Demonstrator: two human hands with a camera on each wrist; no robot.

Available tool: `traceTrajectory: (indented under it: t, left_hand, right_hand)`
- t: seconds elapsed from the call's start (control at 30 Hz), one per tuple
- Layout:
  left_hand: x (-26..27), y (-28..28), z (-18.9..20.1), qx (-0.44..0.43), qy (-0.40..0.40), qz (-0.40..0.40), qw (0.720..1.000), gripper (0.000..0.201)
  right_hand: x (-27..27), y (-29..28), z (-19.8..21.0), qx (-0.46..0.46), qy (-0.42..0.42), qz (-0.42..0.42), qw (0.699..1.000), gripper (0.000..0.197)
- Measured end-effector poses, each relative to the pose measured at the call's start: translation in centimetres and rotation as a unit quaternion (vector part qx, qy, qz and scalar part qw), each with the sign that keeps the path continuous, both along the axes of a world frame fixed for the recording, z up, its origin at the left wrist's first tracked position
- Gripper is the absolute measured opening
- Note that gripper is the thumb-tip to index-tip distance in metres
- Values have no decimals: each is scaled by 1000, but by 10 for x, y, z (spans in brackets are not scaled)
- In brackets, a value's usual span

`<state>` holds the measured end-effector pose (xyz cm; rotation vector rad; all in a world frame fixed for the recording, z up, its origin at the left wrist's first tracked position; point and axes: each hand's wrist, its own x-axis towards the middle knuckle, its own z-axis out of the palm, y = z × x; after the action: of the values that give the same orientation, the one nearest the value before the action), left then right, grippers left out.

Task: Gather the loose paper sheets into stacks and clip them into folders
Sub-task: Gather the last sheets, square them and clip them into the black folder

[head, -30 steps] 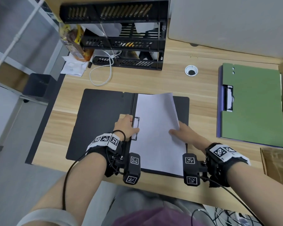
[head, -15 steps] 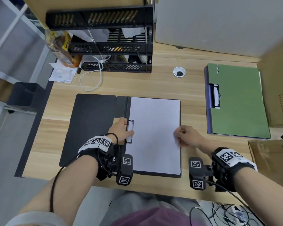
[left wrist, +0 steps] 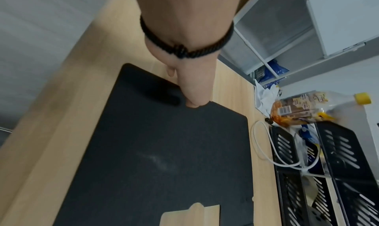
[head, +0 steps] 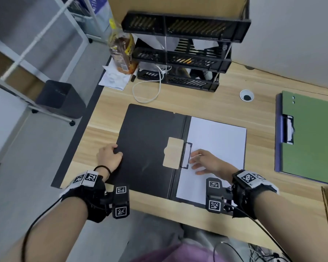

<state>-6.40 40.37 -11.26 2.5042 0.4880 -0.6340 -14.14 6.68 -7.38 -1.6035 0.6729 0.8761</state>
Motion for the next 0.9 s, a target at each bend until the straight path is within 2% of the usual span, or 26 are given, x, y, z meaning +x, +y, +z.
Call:
traceTrajectory:
  t: [0.2,0.3,0.37,0.43,0.57,0.63,0.7,0.8,0.9]
  left_hand:
    - [0,13,-4,-47,-8,26,999,45]
    - [3,24,1,-152,32,103,982,50]
    - [4,32,13,-232,20,128,964,41]
    - [9,33,39,-313,7,129,941,41]
    - [25,15,105,-449,37,35,892,40]
    - [28,-5,130,-468,51,-33,882,35]
    - [26,-34,147,-482,69,-84,869,24]
    - [21,-83,156,-511,119,-149,838,14]
    - [13,-132,151,-486,155,-226,830,27]
  right_hand:
    - [0,32,-8,-30,-8,-34,999,12]
    - [5,36,-9,-38,-8,-35,999,12]
    - [9,40,-10,-37,-27,-46,998,26]
    - [12,45,-9,-35,-48,-59,996,37]
    - [17,52,4,-25,-70,-55,996,31]
    - [20,51,20,-15,-92,-41,995,28]
    - [22,45,39,44,-119,-46,991,29]
    - [22,31,73,143,-145,-89,975,33]
    - [16,4,102,222,-170,-144,949,49]
